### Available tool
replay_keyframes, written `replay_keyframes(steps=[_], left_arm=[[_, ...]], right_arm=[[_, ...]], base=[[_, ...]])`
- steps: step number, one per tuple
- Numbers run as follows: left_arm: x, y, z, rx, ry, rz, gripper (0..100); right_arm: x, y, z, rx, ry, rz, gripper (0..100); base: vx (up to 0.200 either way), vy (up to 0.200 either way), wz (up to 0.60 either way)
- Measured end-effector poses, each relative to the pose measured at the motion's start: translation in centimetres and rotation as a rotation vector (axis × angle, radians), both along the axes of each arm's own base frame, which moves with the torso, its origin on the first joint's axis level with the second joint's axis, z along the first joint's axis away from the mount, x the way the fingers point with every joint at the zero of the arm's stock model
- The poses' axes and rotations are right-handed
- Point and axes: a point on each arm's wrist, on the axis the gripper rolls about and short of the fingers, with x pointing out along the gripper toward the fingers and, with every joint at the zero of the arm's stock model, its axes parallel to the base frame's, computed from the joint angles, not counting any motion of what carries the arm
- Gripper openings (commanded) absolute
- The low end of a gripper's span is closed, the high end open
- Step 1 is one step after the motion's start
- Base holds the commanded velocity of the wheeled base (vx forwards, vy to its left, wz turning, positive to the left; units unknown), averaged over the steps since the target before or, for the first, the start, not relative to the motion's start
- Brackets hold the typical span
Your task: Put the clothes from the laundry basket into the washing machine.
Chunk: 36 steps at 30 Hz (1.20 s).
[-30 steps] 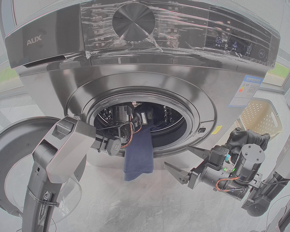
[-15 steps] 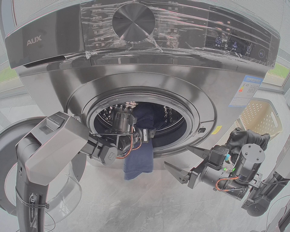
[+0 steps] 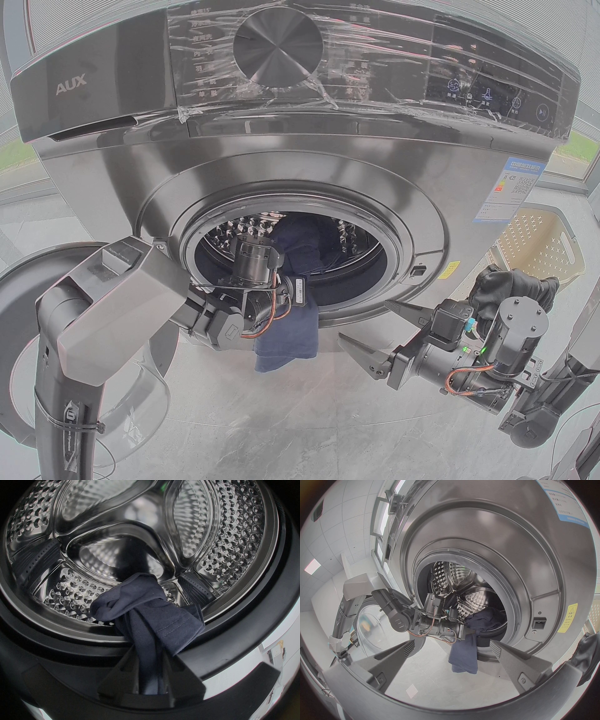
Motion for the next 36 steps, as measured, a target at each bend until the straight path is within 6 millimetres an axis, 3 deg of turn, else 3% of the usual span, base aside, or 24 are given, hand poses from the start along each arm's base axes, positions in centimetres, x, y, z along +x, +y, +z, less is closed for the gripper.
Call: replay_keyframes(steps=[5, 18, 19, 27, 36], left_arm=[[0.6, -0.5, 0.4, -0.033, -0.034, -0.007, 0], [4.3, -2.2, 4.5, -0.264, -0.317, 0.069, 0], [4.5, -2.1, 4.5, -0.267, -0.322, 0.073, 100], [3.8, -1.9, 2.7, -0.222, -0.243, 0.079, 100], [0.4, -1.4, 1.7, -0.119, -0.077, 0.048, 100]], right_arm=[[0.0, 0.0, 0.0, 0.0, 0.0, 0.0, 100], [0.0, 0.0, 0.0, 0.001, -0.001, 0.0, 100], [0.0, 0.0, 0.0, 0.001, -0.001, 0.0, 100], [0.0, 0.0, 0.0, 0.002, -0.002, 0.0, 100], [0.0, 0.0, 0.0, 0.001, -0.001, 0.0, 100]], base=[[0.0, 0.0, 0.0], [0.0, 0.0, 0.0], [0.0, 0.0, 0.0], [0.0, 0.0, 0.0], [0.0, 0.0, 0.0]])
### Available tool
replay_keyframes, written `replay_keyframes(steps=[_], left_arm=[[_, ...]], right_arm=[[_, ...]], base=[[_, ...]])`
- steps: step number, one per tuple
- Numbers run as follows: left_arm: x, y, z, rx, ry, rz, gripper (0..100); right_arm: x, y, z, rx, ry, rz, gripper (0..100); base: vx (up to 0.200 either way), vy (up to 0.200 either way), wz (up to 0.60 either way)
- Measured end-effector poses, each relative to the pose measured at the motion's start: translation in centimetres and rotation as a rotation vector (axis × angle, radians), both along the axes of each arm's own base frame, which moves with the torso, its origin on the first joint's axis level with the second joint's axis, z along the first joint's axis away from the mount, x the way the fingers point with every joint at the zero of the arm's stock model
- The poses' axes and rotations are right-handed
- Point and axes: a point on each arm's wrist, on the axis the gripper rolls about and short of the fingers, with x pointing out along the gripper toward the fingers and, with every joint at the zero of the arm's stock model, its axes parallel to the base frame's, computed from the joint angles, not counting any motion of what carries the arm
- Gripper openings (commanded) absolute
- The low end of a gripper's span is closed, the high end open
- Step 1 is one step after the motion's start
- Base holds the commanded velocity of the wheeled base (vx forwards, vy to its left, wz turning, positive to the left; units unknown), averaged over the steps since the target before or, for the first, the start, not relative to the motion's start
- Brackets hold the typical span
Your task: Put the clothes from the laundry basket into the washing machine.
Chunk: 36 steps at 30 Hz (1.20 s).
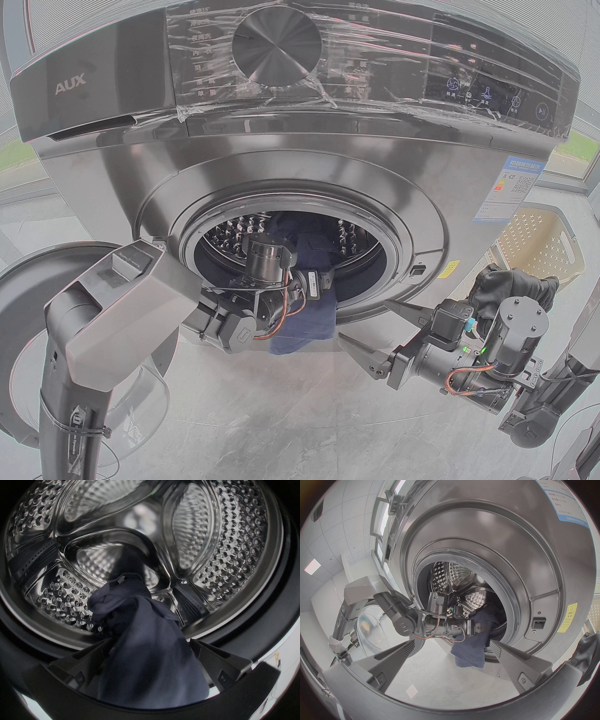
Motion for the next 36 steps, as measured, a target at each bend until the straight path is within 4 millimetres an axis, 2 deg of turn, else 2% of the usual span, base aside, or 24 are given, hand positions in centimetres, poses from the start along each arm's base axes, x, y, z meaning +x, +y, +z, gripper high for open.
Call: replay_keyframes(steps=[3, 4, 12, 16, 22, 28, 30, 31, 36], left_arm=[[-1.0, 0.1, 0.0, 0.02, 0.032, -0.019, 100], [-1.2, 0.2, 0.0, 0.023, 0.036, -0.023, 0], [-1.3, 0.1, -1.4, 0.048, 0.061, -0.031, 0], [-0.7, 0.1, -1.6, 0.035, 0.05, -0.026, 0], [0.4, -0.3, -0.3, -0.036, -0.007, -0.005, 0], [2.5, -0.4, 2.8, -0.168, -0.139, 0.036, 0], [3.0, -0.3, 3.4, -0.193, -0.169, 0.046, 0], [3.1, -0.2, 3.4, -0.197, -0.173, 0.048, 100], [3.1, -0.1, 2.8, -0.191, -0.154, 0.054, 100]], right_arm=[[0.0, 0.0, 0.0, -0.001, 0.0, 0.0, 100], [0.0, 0.0, 0.0, -0.001, 0.001, 0.0, 100], [0.0, -0.1, 0.1, 0.002, -0.002, -0.002, 100], [0.0, -0.1, 0.1, 0.002, -0.002, -0.002, 100], [0.0, -0.1, 0.1, 0.003, -0.003, -0.003, 100], [0.1, 0.0, 0.1, 0.004, -0.005, -0.003, 100], [0.1, 0.0, 0.2, 0.004, -0.005, -0.003, 100], [0.1, 0.0, 0.2, 0.004, -0.005, -0.003, 100], [0.1, 0.0, 0.2, 0.005, -0.005, -0.003, 100]], base=[[0.0, 0.0, 0.0], [0.0, 0.0, 0.0], [0.0, 0.0, 0.0], [0.0, 0.0, 0.0], [0.0, 0.0, 0.0], [0.0, 0.0, 0.0], [0.0, 0.0, 0.0], [0.0, 0.0, 0.0], [0.0, 0.0, 0.0]])
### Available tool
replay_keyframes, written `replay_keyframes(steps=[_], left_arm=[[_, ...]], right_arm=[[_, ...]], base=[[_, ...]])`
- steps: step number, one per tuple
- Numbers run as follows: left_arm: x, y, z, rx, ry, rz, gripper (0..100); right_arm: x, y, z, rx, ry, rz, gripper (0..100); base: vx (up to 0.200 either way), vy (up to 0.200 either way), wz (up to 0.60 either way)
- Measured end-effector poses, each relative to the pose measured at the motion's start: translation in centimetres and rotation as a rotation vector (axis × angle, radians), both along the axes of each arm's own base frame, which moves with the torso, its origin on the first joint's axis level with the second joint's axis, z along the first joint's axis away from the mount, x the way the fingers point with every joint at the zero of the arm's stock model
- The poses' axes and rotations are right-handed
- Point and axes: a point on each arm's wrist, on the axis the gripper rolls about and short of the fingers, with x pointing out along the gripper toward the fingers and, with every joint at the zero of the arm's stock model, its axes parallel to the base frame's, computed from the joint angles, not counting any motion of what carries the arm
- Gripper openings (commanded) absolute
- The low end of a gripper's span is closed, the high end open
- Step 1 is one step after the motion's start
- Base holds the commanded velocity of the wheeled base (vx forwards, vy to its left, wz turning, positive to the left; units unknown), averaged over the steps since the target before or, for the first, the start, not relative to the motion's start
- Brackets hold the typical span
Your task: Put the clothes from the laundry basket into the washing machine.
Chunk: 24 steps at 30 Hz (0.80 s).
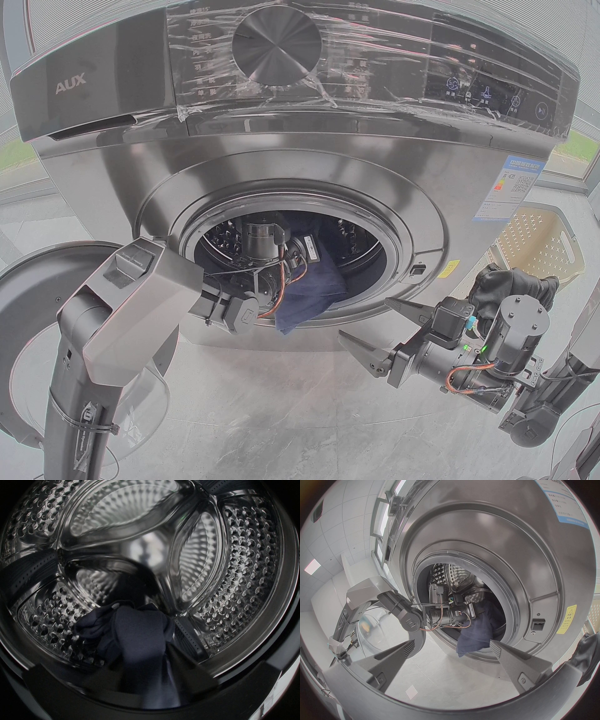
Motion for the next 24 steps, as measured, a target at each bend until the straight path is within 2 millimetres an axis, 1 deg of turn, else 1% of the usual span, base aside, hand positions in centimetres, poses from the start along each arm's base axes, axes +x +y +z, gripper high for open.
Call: replay_keyframes(steps=[4, 7, 8, 15, 16, 24], left_arm=[[-1.0, -0.1, -0.9, 0.041, 0.068, -0.016, 100], [-2.1, -0.1, -2.0, 0.096, 0.153, -0.034, 100], [-2.9, -0.1, -2.5, 0.12, 0.186, -0.044, 100], [-4.2, -0.1, -3.5, 0.158, 0.233, -0.073, 100], [-4.3, -0.2, -3.6, 0.161, 0.235, -0.074, 0], [-4.2, -0.1, -4.1, 0.18, 0.242, -0.085, 0]], right_arm=[[0.0, 0.0, 0.0, -0.001, 0.0, 0.0, 100], [0.0, 0.0, 0.0, -0.001, 0.001, 0.0, 100], [0.0, 0.0, 0.0, -0.001, 0.001, 0.0, 100], [0.0, 0.0, -0.1, -0.002, 0.002, 0.001, 100], [-0.1, 0.0, -0.1, -0.003, 0.004, 0.002, 100], [0.0, 0.0, -0.1, -0.002, 0.003, 0.001, 100]], base=[[0.0, 0.0, 0.0], [0.0, 0.0, 0.0], [0.0, 0.0, 0.0], [0.0, 0.0, 0.0], [0.0, 0.0, 0.0], [0.0, 0.0, 0.0]])
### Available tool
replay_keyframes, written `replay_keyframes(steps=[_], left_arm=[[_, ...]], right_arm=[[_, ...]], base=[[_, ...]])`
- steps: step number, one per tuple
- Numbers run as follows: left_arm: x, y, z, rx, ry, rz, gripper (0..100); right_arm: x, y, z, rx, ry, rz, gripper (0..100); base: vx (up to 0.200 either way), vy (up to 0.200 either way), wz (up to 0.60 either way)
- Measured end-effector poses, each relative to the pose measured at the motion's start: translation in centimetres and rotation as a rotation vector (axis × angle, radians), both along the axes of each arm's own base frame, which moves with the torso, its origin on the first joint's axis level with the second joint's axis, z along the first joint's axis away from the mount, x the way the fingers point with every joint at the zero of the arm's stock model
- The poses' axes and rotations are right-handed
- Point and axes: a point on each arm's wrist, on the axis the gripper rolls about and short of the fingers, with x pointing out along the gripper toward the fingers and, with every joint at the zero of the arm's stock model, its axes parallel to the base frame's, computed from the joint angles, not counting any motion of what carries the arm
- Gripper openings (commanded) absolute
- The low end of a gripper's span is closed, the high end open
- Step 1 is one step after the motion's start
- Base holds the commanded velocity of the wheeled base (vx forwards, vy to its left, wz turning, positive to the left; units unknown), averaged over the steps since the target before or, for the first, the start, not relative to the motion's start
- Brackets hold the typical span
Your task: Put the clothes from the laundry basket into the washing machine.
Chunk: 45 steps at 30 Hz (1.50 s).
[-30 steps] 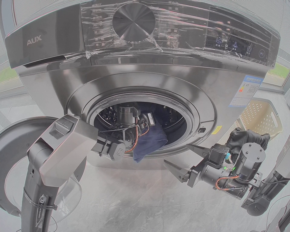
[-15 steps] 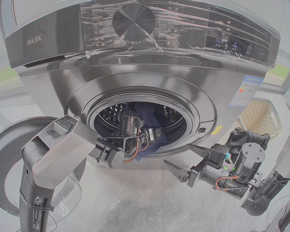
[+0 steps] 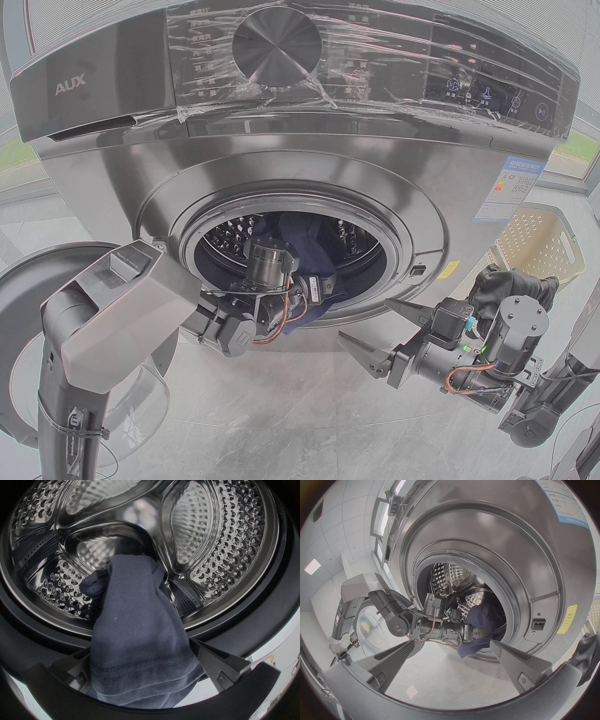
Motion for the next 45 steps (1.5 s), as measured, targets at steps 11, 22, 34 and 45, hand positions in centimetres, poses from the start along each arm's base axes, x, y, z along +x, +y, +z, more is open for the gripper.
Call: replay_keyframes(steps=[11, 22, 34, 45], left_arm=[[1.2, -0.6, 1.7, -0.084, -0.083, 0.013, 0], [2.3, -0.5, 3.7, -0.166, -0.211, 0.044, 0], [5.2, -0.7, 5.9, -0.266, -0.399, 0.12, 0], [8.6, -0.2, 5.6, -0.288, -0.51, 0.181, 0]], right_arm=[[0.0, 0.0, 0.0, 0.001, -0.001, 0.0, 100], [0.0, 0.0, 0.0, 0.001, -0.001, 0.0, 100], [0.0, 0.0, 0.0, 0.0, 0.0, 0.0, 100], [0.0, 0.0, -0.2, -0.004, 0.004, 0.0, 100]], base=[[0.0, 0.0, 0.0], [0.0, 0.0, 0.0], [0.0, 0.0, 0.0], [0.0, 0.0, 0.0]])
